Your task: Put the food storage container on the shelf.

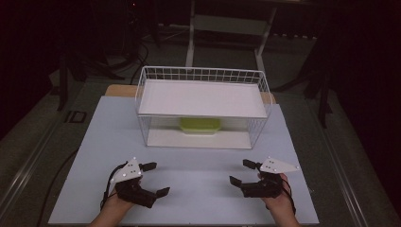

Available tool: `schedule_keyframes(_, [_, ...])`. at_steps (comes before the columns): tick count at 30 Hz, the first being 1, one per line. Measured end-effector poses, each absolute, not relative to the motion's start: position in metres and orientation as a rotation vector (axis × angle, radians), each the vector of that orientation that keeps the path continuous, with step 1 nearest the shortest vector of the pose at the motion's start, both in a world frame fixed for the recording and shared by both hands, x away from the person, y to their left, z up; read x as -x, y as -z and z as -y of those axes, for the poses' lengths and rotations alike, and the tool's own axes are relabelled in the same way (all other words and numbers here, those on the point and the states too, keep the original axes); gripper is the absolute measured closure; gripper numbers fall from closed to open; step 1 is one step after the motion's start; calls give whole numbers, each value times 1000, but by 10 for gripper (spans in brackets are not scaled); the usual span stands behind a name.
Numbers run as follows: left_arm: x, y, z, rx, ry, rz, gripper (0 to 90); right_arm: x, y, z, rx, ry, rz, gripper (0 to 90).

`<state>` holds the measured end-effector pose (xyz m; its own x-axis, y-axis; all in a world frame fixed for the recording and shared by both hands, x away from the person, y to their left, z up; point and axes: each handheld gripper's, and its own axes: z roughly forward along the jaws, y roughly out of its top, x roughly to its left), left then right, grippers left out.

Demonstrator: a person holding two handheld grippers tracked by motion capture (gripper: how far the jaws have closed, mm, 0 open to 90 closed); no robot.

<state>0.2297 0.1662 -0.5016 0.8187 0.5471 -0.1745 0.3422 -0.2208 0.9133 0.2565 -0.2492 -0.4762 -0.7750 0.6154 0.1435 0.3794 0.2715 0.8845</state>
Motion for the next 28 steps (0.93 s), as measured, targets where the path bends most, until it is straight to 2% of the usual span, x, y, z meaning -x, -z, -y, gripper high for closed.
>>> schedule_keyframes(10, [-231,508,-165,-1816,-215,-700,17,-263,494,247,-855,-1435,-2397,162])
schedule_keyframes(28, [-232,509,-167,-1797,-203,-700,18,-266,496,249,-861,-1484,-2416,161])
